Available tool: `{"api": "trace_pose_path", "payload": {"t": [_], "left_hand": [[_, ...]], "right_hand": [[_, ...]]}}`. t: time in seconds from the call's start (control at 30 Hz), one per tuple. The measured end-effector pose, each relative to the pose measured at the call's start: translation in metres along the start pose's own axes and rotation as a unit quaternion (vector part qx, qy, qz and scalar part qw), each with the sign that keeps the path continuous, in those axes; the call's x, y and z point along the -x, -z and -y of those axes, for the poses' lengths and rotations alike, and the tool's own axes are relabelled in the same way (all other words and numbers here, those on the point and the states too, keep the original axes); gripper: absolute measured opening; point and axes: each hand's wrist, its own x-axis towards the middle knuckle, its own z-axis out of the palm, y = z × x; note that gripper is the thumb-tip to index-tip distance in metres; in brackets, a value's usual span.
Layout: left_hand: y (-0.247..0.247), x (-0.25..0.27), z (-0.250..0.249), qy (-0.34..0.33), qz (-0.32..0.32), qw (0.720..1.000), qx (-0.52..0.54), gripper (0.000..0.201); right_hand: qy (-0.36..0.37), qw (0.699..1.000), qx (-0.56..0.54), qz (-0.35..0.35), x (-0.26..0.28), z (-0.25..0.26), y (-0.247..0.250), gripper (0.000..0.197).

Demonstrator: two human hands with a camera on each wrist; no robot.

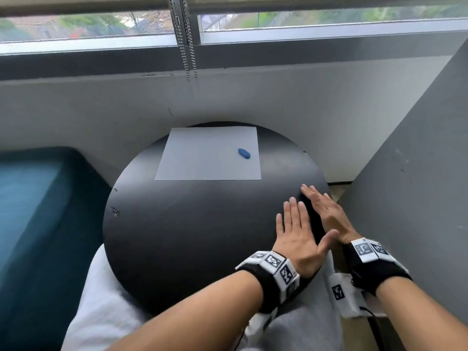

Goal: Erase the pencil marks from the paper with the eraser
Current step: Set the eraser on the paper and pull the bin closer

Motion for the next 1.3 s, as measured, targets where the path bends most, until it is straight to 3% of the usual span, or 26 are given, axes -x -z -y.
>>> {"api": "trace_pose_path", "payload": {"t": [0.07, 0.17, 0.27, 0.43, 0.57, 0.73, 0.83, 0.93, 1.07, 1.13, 1.23, 1.3], "left_hand": [[0.012, 0.011, 0.012, 0.012, -0.011, 1.0, 0.006, 0.093], [0.027, 0.046, 0.065, 0.097, -0.052, 0.993, -0.031, 0.117], [0.035, 0.082, 0.112, 0.159, -0.043, 0.979, -0.119, 0.123], [0.023, 0.051, 0.078, 0.12, -0.02, 0.985, -0.123, 0.117], [0.007, -0.005, 0.028, 0.035, 0.014, 0.993, -0.115, 0.111], [0.027, -0.038, 0.014, -0.078, 0.067, 0.991, -0.087, 0.086], [0.056, -0.047, 0.041, -0.034, 0.035, 0.992, -0.117, 0.087], [0.067, -0.051, 0.061, 0.01, 0.042, 0.979, -0.197, 0.09], [0.044, -0.05, 0.039, -0.052, 0.074, 0.959, -0.268, 0.091], [0.03, -0.044, 0.023, -0.11, 0.11, 0.941, -0.3, 0.094], [0.026, -0.026, 0.019, -0.223, 0.166, 0.913, -0.297, 0.096], [0.036, -0.012, 0.035, -0.239, 0.169, 0.923, -0.248, 0.094]], "right_hand": [[-0.013, 0.999, -0.038, -0.01, 0.001, 0.001, 0.001, 0.07], [-0.051, 0.993, -0.106, -0.03, 0.003, -0.002, -0.001, 0.062], [-0.045, 0.991, -0.119, -0.031, 0.001, -0.009, -0.003, 0.08], [-0.042, 0.991, -0.125, -0.031, 0.002, -0.007, -0.001, 0.065], [-0.043, 0.989, -0.137, -0.037, 0.003, -0.001, -0.001, 0.049], [-0.057, 0.977, -0.198, -0.059, 0.001, -0.007, -0.001, 0.051], [-0.066, 0.973, -0.21, -0.064, -0.001, -0.012, -0.002, 0.065], [-0.068, 0.969, -0.227, -0.068, -0.002, -0.016, -0.001, 0.069], [-0.057, 0.968, -0.232, -0.079, 0.001, -0.007, 0.004, 0.056], [-0.063, 0.944, -0.309, -0.096, 0.002, 0.0, 0.007, 0.056], [-0.086, 0.859, -0.481, -0.15, 0.015, -0.005, 0.022, 0.06], [-0.139, 0.824, -0.5, -0.226, 0.038, -0.026, 0.032, 0.055]]}}
